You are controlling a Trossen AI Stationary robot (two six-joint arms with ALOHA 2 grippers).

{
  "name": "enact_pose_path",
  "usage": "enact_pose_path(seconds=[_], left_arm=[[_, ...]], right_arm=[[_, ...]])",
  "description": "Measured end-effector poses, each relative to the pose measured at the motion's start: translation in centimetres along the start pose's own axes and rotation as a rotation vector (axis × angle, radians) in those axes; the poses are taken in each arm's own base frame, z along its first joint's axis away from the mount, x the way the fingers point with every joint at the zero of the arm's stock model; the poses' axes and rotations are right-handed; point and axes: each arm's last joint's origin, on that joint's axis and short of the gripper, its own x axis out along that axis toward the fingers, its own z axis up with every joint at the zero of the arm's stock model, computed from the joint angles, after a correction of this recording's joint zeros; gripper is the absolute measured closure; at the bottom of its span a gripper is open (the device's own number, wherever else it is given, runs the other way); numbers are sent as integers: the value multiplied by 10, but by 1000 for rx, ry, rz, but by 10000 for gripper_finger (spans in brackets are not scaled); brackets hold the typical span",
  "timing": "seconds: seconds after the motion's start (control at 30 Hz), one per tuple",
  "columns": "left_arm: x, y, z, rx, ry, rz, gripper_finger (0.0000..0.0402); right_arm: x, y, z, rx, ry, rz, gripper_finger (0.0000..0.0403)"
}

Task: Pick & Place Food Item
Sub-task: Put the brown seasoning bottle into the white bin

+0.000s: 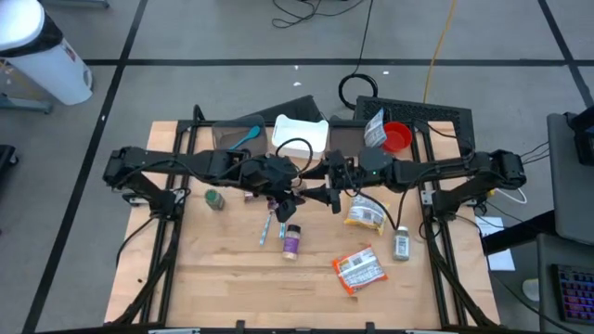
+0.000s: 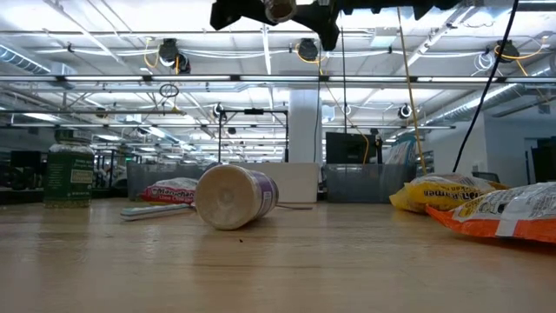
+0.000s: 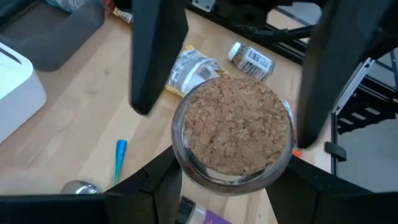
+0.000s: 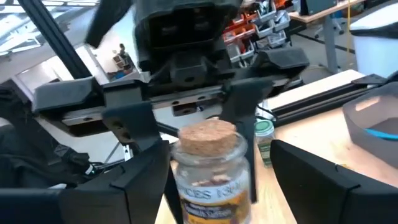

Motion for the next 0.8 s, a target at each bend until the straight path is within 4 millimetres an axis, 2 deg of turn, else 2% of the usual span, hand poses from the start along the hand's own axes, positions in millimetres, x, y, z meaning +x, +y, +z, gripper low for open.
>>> enact_pose_path(seconds=[0.8], left_arm=[[3,12,13,24,-30,-86,206]], right_arm=[[-1,-4,3,-5,-10,-1,152]])
